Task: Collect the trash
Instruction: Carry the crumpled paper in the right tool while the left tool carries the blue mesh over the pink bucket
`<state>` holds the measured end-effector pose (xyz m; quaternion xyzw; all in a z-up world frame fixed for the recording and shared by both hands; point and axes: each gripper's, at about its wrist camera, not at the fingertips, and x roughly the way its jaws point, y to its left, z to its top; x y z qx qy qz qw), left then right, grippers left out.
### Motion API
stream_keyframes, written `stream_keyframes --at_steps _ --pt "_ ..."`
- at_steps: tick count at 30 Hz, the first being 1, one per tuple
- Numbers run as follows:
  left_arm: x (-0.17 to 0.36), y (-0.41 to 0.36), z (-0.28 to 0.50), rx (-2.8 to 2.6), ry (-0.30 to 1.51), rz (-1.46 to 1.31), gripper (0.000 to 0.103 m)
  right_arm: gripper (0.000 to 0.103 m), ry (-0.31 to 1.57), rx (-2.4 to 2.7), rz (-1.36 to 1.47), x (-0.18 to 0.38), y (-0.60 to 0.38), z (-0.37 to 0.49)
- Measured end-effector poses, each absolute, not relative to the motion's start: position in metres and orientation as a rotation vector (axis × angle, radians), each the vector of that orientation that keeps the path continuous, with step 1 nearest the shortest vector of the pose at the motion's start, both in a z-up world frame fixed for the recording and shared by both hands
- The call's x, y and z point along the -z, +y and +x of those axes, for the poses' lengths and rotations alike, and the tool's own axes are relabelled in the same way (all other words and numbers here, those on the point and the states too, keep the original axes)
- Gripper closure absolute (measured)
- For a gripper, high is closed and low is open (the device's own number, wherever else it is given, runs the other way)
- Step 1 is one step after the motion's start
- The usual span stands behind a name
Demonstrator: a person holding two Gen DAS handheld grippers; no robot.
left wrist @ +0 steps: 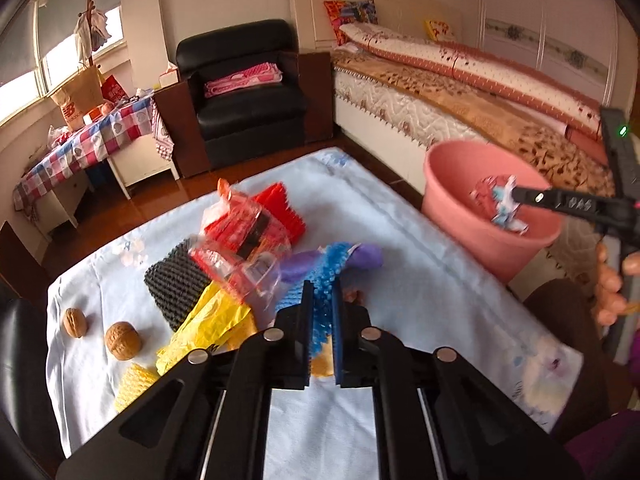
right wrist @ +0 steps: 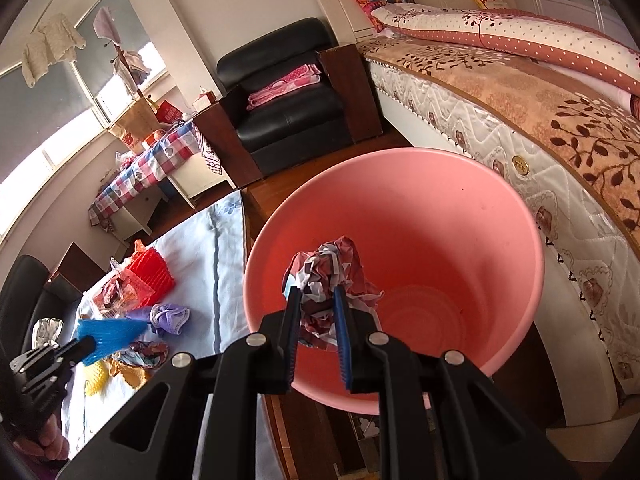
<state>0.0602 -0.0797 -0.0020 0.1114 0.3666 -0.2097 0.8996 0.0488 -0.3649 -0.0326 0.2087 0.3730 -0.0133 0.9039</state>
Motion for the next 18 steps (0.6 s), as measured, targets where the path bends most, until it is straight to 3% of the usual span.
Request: stream_keyframes --at_steps 18 --pt "-0.033 -0.197 0.066 0.681 0.698 0.147 0.096 0.087 0.773 0.054 0.448 0.040 -0.384 0.041"
